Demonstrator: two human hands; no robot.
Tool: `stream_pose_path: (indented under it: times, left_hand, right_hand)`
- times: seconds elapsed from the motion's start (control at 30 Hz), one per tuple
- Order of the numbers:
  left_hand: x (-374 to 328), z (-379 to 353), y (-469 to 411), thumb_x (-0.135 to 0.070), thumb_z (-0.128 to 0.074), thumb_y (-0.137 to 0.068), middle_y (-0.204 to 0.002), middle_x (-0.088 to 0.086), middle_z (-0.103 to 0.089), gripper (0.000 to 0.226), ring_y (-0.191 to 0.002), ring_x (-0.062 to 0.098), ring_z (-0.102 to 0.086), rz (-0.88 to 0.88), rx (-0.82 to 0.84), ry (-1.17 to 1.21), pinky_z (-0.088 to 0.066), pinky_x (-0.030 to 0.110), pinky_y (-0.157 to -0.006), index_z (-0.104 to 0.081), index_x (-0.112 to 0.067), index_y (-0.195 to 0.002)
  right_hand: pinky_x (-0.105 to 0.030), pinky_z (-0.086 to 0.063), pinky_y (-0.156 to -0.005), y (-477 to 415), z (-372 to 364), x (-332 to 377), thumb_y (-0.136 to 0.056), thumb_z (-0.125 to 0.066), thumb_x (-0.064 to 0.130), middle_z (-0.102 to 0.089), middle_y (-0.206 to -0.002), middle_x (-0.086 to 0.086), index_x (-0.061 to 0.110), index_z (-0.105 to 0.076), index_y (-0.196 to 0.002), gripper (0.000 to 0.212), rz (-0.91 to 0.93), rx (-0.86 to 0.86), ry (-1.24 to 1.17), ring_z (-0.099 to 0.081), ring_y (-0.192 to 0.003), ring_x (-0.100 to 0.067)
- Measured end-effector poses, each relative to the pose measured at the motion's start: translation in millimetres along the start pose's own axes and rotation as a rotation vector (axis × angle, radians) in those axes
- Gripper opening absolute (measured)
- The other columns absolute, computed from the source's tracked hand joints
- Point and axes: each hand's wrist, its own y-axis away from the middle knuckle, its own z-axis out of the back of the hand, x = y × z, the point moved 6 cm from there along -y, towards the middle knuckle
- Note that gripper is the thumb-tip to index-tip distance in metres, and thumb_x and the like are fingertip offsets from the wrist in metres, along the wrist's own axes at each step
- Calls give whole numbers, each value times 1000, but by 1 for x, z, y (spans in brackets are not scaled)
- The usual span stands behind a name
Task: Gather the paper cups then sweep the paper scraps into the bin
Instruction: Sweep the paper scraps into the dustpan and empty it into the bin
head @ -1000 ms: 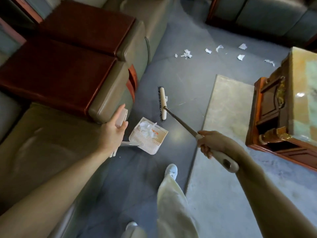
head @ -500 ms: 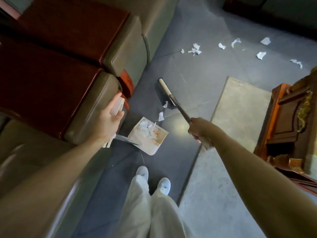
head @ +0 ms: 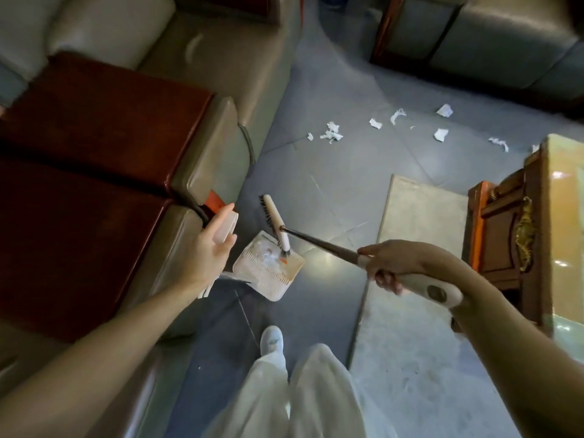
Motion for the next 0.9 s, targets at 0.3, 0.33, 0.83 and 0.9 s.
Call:
stream_pose_path:
  times: [0.3, 0.33, 0.83, 0.9]
  left_hand:
    - [-40, -18, -154, -15, -60, -93, -127, 1, -63, 52, -105, 20, -57, -29, -42, 43, -38, 12, -83, -46, -25, -143]
    - [-46, -23, -176, -14, -59, -93, -125, 7, -64, 53, -101, 23, -57, -24, -49, 40, -39, 17, -80, -46, -25, -143]
    - [-118, -109, -483, -9, -63, -91, -138, 2, -54, 57, -119, 30, -57, -72, 3, -103, -41, 29, -100, -44, -24, -143]
    - [-117, -114, -512, -9, -62, -91, -138, -1, -52, 58, -120, 30, -57, -72, 38, -101, -39, 28, -102, -43, -25, -144]
  right_hand:
    - [-15, -36, -34, -16, 122, 84, -88, -46, -7, -47, -49, -6, 1, -46, -131, 43, 131, -186, -277, -41, -32, -8]
    - [-16, -37, -34, -27, 136, 94, -88, -47, -7, -47, -47, -5, 3, -48, -129, 42, 142, -218, -292, -41, -31, -9]
    - [-32, -51, -51, -184, 386, 209, -88, -42, 2, -59, -61, -11, 11, -44, -136, 48, 165, -502, -164, -53, -44, -20]
    - [-31, -48, -47, -202, 404, 218, -92, -39, 2, -56, -60, -12, 10, -42, -137, 46, 136, -474, -209, -49, -42, -19]
